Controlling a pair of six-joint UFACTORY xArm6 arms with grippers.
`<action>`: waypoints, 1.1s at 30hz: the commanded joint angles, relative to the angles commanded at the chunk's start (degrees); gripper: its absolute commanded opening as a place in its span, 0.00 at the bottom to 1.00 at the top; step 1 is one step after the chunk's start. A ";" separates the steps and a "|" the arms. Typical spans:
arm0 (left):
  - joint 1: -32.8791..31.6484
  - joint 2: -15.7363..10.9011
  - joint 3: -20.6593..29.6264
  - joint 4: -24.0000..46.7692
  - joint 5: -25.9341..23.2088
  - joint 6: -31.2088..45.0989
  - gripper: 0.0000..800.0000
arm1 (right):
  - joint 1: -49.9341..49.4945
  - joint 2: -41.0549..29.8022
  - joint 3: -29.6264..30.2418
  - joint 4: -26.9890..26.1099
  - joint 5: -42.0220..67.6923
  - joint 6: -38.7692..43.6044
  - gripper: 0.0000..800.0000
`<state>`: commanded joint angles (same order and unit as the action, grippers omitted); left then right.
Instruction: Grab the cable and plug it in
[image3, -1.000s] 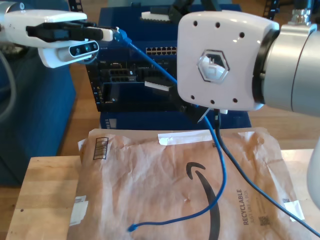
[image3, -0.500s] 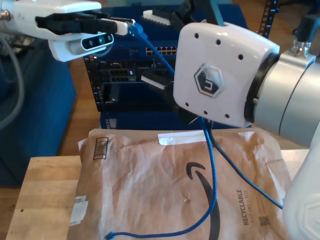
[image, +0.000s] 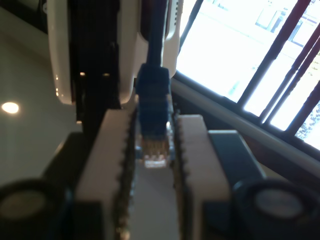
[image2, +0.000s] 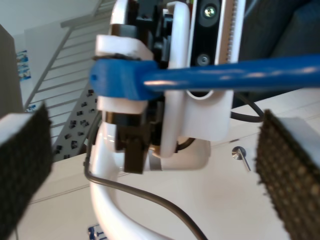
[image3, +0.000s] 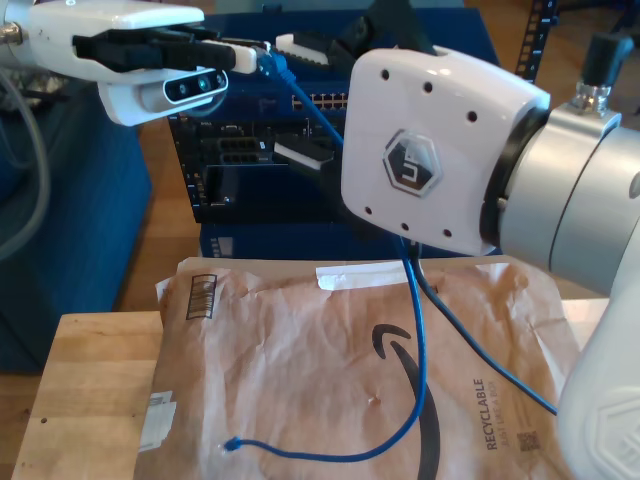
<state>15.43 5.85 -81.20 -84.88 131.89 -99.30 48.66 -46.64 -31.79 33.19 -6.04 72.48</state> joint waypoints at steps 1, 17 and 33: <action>-0.09 0.00 0.00 0.00 0.00 0.00 0.01 | 0.00 0.18 0.00 0.00 -0.26 0.00 0.65; -1.32 0.00 -0.09 0.26 0.00 -0.09 0.01 | 0.00 1.93 0.09 -0.26 -2.64 0.00 0.44; -1.32 -0.09 -0.18 0.26 0.09 -0.18 0.01 | 0.00 1.93 0.18 -0.26 -4.84 -0.09 0.26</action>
<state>14.11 5.76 -81.37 -84.62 131.98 -99.47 48.66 -44.70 -31.62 32.92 -10.88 72.40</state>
